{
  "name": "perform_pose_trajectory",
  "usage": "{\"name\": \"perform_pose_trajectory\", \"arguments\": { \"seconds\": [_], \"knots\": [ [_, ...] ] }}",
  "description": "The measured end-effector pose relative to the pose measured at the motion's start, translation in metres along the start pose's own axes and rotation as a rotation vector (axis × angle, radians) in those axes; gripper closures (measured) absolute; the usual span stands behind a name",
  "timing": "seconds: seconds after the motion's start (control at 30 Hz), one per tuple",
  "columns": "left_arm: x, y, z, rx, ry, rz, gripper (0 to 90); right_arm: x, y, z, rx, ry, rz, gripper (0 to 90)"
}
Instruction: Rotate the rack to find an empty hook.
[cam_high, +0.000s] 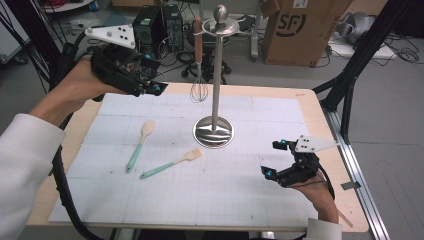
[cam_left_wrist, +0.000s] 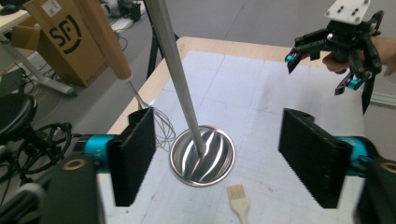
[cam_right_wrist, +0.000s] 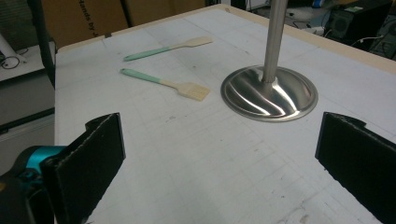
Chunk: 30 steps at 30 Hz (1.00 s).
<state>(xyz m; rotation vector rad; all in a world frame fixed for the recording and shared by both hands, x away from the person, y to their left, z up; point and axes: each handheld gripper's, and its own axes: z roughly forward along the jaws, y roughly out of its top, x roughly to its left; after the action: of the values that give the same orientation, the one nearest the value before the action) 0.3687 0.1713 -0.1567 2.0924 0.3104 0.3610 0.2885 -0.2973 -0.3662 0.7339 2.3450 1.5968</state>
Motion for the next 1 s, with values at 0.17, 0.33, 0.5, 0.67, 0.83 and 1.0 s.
{"name": "perform_pose_trajectory", "arguments": {
  "seconds": [0.17, 0.33, 0.5, 0.67, 0.83, 1.0],
  "knots": [
    [0.000, -0.020, -0.002, -0.033, 0.012, -0.016, 3.0, 0.000, 0.000, 0.000, 0.001, -0.001, 0.000, 0.2],
    [-0.002, -0.034, -0.006, -0.040, 0.023, -0.023, 1.6, 0.000, 0.000, -0.001, 0.003, -0.001, -0.001, 0.2],
    [-0.006, -0.049, -0.007, -0.051, 0.027, -0.025, 1.7, 0.000, 0.001, -0.002, 0.000, -0.007, -0.005, 0.3],
    [-0.013, -0.063, -0.008, -0.065, 0.024, -0.032, 1.7, 0.000, 0.001, -0.002, 0.001, -0.009, 0.000, 0.2],
    [-0.020, -0.077, -0.008, -0.070, 0.023, -0.029, 1.7, -0.001, 0.001, -0.002, -0.003, -0.009, -0.004, 0.2],
    [-0.024, -0.095, -0.011, -0.080, 0.020, -0.045, 1.7, 0.000, 0.001, -0.002, -0.003, -0.009, 0.001, 0.2]
  ]
}}
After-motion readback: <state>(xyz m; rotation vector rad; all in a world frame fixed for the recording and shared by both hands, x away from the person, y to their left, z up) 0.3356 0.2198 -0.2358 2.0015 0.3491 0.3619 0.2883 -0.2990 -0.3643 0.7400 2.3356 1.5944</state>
